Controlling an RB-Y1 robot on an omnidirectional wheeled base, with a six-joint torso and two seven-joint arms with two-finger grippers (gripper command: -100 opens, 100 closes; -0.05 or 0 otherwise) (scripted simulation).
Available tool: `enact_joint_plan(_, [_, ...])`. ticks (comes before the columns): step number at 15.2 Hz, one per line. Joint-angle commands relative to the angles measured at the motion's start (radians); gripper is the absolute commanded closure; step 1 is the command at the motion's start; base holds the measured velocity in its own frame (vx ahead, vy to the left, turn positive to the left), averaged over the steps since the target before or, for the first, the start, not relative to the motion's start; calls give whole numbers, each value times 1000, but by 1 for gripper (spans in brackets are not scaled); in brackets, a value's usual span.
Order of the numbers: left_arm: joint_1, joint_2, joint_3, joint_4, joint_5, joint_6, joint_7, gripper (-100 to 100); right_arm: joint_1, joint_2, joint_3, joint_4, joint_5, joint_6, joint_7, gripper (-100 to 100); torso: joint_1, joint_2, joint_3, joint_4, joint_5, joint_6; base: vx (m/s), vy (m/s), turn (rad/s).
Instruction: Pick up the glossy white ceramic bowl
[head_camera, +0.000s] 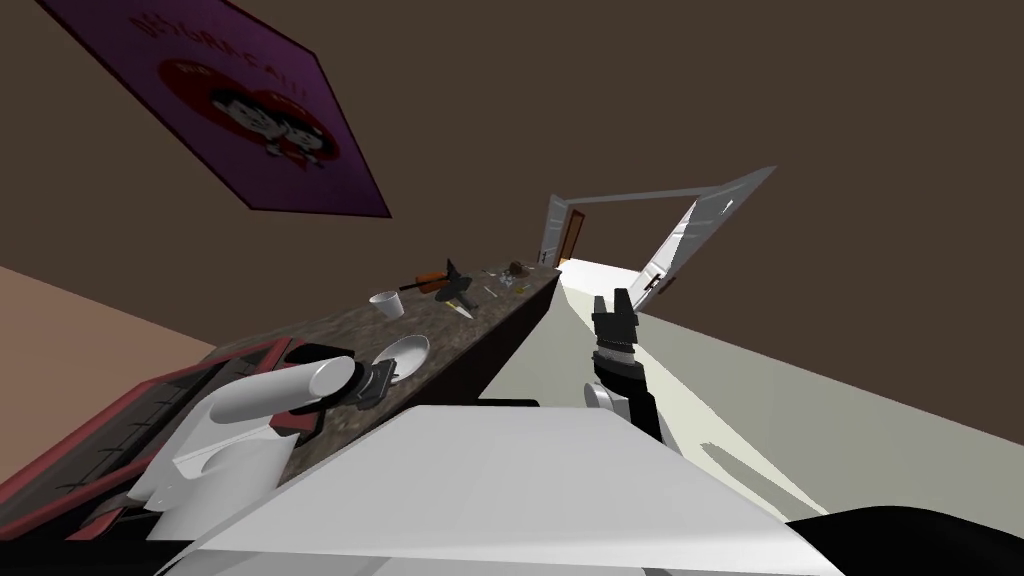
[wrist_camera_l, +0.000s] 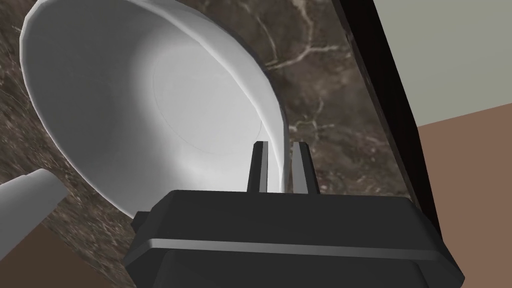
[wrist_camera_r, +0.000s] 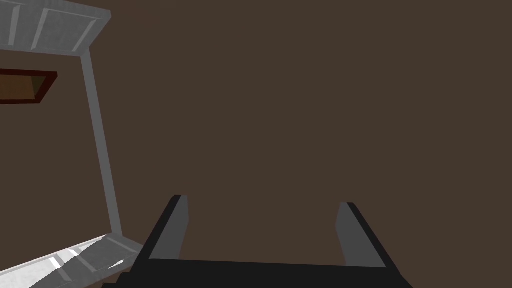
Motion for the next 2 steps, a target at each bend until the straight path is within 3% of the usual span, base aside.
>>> enact_joint_plan(1, [6, 1, 16, -35, 15, 33, 5, 100, 0, 0, 0, 0, 0, 0, 0, 0, 0, 0, 0, 0, 0, 0, 22, 8, 18])
enact_joint_plan(2, [0, 1, 6, -15, 6, 15, 4, 100, 0, 0, 0, 0, 0, 0, 0, 0, 0, 0, 0, 0, 0, 0, 13, 6, 7])
